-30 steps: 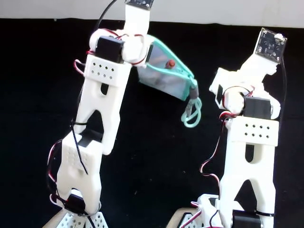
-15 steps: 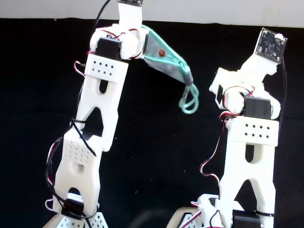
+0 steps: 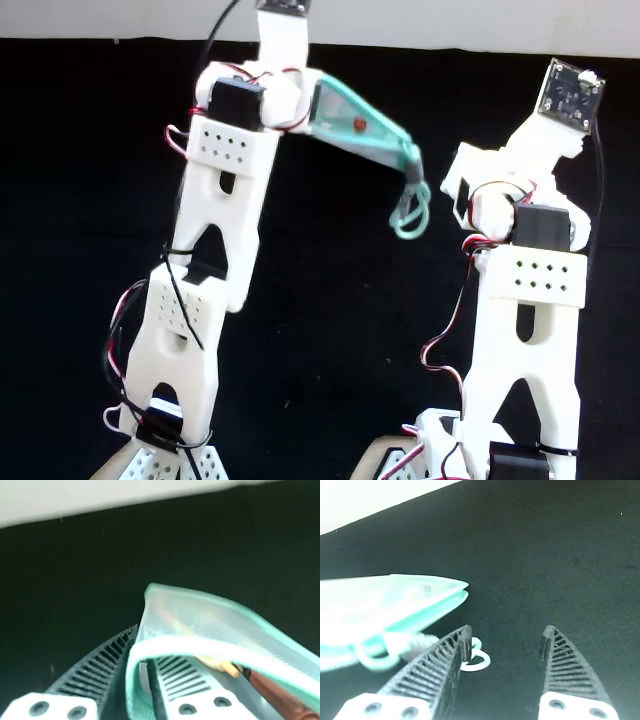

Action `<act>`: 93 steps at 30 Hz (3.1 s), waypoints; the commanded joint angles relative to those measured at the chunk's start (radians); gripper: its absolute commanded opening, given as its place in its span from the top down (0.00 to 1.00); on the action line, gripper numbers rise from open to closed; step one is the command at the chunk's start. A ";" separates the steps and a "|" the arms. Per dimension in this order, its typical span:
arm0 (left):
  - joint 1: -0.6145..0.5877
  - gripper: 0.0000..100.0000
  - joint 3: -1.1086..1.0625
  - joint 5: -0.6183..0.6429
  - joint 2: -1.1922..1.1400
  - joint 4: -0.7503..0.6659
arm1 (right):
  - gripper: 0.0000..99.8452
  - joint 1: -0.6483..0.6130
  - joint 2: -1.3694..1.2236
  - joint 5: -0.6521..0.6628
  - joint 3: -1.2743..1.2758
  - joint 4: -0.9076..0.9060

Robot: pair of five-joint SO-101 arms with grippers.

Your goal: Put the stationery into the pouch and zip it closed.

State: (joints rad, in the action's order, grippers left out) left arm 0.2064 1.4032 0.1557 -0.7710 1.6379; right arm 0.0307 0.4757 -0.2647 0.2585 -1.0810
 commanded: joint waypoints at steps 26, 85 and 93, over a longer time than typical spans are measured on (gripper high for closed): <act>0.142 0.99 -0.805 0.018 0.842 0.123 | 0.78 0.005 0.035 -0.005 -0.035 -0.007; -0.048 0.99 -0.538 -0.060 0.206 -0.034 | 0.67 -0.005 0.206 0.494 0.476 -0.025; -0.047 0.99 -0.538 -0.061 0.206 -0.034 | 0.67 -0.010 0.219 0.491 0.590 0.147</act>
State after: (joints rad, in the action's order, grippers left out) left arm 0.1649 0.8692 0.1266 -0.5102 1.6134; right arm 0.0153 0.6690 0.2355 0.8385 -1.0211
